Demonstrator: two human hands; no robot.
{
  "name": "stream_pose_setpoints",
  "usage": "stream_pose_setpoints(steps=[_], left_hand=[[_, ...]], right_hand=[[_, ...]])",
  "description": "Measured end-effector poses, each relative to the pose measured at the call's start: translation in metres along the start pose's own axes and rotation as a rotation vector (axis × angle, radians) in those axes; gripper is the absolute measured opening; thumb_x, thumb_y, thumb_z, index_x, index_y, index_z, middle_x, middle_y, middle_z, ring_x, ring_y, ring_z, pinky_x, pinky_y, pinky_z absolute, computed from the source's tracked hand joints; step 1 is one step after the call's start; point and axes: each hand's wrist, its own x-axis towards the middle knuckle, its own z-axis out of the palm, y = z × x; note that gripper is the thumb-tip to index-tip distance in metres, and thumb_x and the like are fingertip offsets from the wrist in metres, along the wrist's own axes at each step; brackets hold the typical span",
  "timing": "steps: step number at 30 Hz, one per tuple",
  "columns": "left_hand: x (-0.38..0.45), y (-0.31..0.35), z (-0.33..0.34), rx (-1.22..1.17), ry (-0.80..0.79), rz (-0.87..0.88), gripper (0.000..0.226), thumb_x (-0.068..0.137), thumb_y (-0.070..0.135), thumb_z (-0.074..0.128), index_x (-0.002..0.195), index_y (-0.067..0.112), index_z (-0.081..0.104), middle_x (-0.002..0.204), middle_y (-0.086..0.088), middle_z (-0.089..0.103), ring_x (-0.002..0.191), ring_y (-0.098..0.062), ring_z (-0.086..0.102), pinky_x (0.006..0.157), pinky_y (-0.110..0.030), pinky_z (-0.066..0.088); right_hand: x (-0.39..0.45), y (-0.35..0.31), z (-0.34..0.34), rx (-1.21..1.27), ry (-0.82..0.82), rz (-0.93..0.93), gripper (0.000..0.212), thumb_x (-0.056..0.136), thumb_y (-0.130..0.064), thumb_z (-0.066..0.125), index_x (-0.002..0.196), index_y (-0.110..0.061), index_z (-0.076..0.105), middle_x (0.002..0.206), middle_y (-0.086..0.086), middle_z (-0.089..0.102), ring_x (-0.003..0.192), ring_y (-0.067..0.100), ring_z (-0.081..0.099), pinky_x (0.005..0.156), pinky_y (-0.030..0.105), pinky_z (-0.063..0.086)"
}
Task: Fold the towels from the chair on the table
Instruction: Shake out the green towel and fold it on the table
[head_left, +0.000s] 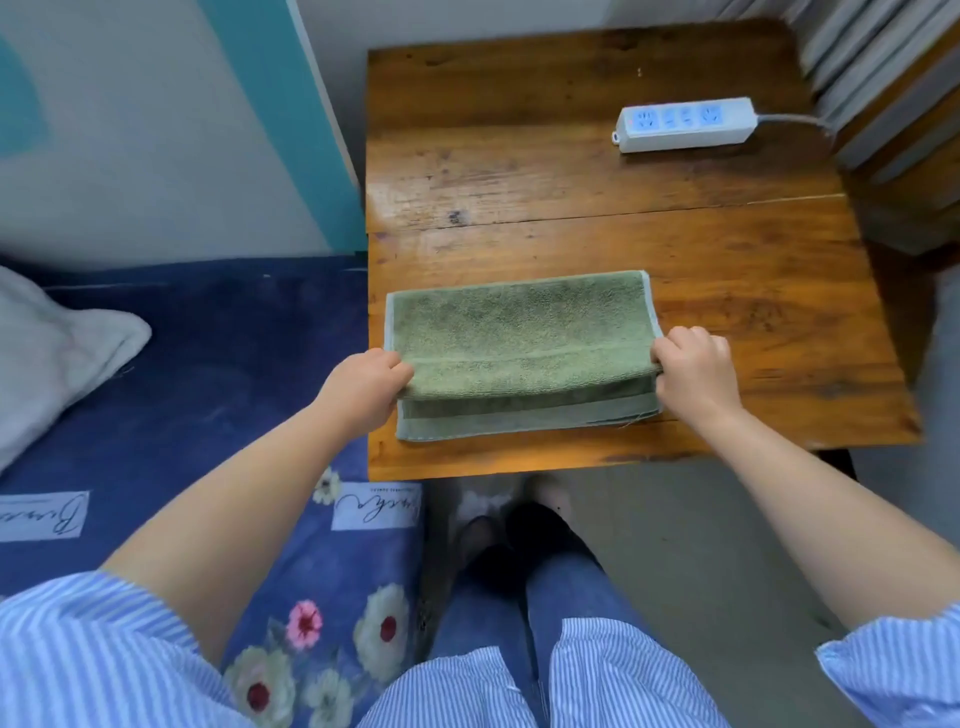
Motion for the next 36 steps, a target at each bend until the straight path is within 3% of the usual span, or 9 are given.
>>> stream_pose_setpoints(steps=[4,13,19,26,32,35,36], left_hand=[[-0.008,0.01,0.014,-0.009,0.022,0.045,0.015,0.087,0.004,0.042,0.099,0.006,0.051,0.098,-0.008,0.055,0.09,-0.024,0.049,0.062,-0.026,0.027],[-0.003,0.025,0.046,0.044,-0.105,0.049,0.025,0.085,0.01,0.043,0.107,0.013,0.054,0.105,-0.003,0.057,0.099,-0.022,0.052,0.072,-0.028,0.037],[0.002,0.041,0.055,0.121,-0.22,0.044,0.025,0.082,0.012,0.043,0.102,0.014,0.059,0.104,-0.003,0.061,0.098,-0.024,0.057,0.074,-0.029,0.038],[-0.005,0.047,0.06,0.109,-0.204,-0.054,0.03,0.083,0.015,0.046,0.112,0.015,0.051,0.113,-0.003,0.054,0.108,-0.024,0.049,0.083,-0.029,0.038],[-0.015,0.056,0.055,0.112,-0.258,-0.069,0.032,0.08,0.02,0.051,0.111,0.015,0.045,0.114,-0.002,0.049,0.108,-0.022,0.047,0.08,-0.028,0.032],[-0.008,0.058,0.04,0.023,-0.205,-0.121,0.023,0.084,0.013,0.044,0.106,0.012,0.05,0.11,-0.005,0.054,0.104,-0.025,0.052,0.077,-0.03,0.034],[-0.002,0.059,0.035,-0.042,-0.135,-0.144,0.021,0.086,0.012,0.043,0.105,0.009,0.051,0.109,-0.008,0.055,0.103,-0.027,0.051,0.075,-0.032,0.036]], right_hand=[[-0.012,0.005,0.004,0.0,0.104,-0.102,0.028,0.038,0.028,0.058,0.055,0.005,0.055,0.054,0.022,0.053,0.054,0.035,0.053,0.056,0.037,0.042],[-0.028,0.007,0.028,0.004,0.046,-0.204,0.039,0.021,0.026,0.061,0.048,0.0,0.051,0.047,0.015,0.049,0.044,0.03,0.051,0.046,0.032,0.041],[-0.033,0.012,0.044,-0.1,-0.025,-0.256,0.04,0.014,0.018,0.068,0.047,-0.002,0.055,0.046,0.013,0.05,0.042,0.028,0.053,0.042,0.029,0.042],[-0.033,0.013,0.053,-0.112,-0.035,-0.224,0.041,0.02,0.02,0.069,0.054,0.0,0.056,0.053,0.016,0.053,0.047,0.031,0.055,0.045,0.032,0.043],[-0.05,0.014,0.053,-0.11,-0.064,-0.164,0.034,0.027,0.016,0.07,0.053,0.0,0.055,0.055,0.015,0.053,0.048,0.032,0.053,0.046,0.034,0.043],[-0.042,0.004,0.044,-0.043,0.021,-0.192,0.007,0.056,0.0,0.049,0.051,-0.001,0.054,0.054,0.014,0.054,0.05,0.031,0.056,0.047,0.034,0.045],[-0.035,-0.003,0.042,-0.007,0.04,-0.204,0.019,0.06,-0.006,0.039,0.052,-0.002,0.055,0.055,0.014,0.056,0.052,0.03,0.058,0.049,0.034,0.046]])
